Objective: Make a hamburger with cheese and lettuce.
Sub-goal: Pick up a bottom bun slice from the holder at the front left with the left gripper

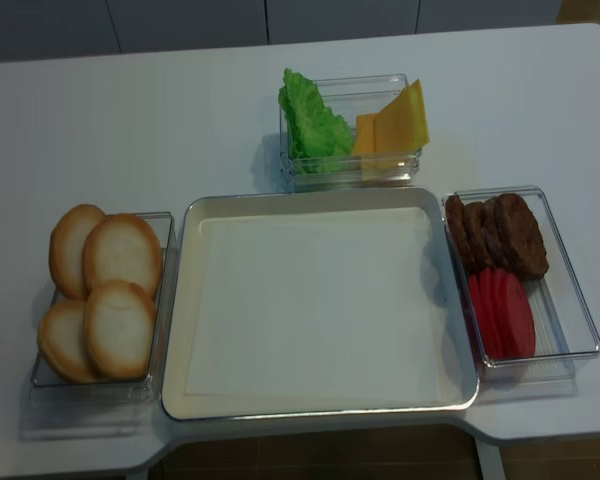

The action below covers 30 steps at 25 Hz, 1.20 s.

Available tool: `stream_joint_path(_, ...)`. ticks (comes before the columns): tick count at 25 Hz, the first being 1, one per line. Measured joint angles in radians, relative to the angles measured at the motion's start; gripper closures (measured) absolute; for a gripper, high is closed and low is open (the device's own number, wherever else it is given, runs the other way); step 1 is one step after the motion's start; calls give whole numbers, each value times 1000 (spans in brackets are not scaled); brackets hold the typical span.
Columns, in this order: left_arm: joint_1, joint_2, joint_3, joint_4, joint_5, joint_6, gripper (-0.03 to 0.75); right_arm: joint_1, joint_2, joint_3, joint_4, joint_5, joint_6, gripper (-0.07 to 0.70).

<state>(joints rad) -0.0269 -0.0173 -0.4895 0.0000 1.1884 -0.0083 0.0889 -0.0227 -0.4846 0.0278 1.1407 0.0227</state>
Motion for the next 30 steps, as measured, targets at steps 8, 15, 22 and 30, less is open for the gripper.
stream_joint_path(8, 0, 0, 0, 0, 0, 0, 111, 0, 0, 0, 0, 0, 0, 188)
stream_joint_path(15, 0, 3, -15, 0, -2, 2, 111, 0, 0, 0, 0, 0, 2, 188)
stream_joint_path(22, 0, 128, -73, 0, -16, -132, 111, 0, 0, 0, 0, 0, 2, 188)
stream_joint_path(30, 0, 357, -157, 20, -153, -250, 111, 0, 0, 0, 0, 0, 2, 188)
